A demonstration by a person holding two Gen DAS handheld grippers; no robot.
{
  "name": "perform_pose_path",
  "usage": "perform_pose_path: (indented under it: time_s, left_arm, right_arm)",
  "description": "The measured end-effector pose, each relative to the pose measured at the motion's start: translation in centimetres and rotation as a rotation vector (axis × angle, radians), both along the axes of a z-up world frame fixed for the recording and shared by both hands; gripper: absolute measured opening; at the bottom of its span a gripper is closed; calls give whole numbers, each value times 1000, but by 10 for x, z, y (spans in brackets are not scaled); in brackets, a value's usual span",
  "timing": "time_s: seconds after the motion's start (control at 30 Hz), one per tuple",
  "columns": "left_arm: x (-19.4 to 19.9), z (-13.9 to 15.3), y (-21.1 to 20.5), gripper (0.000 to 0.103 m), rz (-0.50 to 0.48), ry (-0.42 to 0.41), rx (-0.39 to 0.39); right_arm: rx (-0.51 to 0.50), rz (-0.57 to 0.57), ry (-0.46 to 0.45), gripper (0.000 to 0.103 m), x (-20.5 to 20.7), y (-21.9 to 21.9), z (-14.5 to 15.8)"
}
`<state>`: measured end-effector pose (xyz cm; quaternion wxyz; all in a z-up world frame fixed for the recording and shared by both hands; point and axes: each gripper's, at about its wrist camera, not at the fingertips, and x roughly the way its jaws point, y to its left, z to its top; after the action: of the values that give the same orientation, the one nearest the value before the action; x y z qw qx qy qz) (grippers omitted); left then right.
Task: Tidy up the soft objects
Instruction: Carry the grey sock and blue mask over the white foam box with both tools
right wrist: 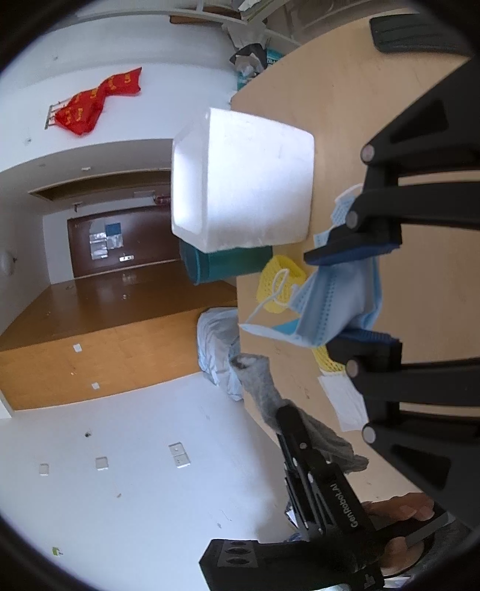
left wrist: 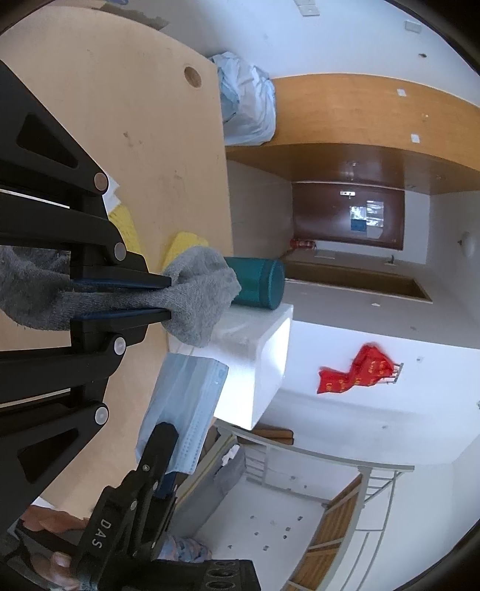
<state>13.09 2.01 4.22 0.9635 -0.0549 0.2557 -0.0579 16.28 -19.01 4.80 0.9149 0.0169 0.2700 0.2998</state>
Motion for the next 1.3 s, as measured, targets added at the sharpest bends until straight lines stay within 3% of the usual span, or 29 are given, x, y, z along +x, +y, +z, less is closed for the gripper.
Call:
perform_pose_path:
  time_s: [0.67,1.3]
  left_arm:
    - [12,26,-17,10,-39,-77,-13]
    - [54,58,-42,10,-118,-107,3]
  right_arm:
    - [34,-84,-75,36,5,-22,27]
    - [16,-144,-132,36,32,-30,53]
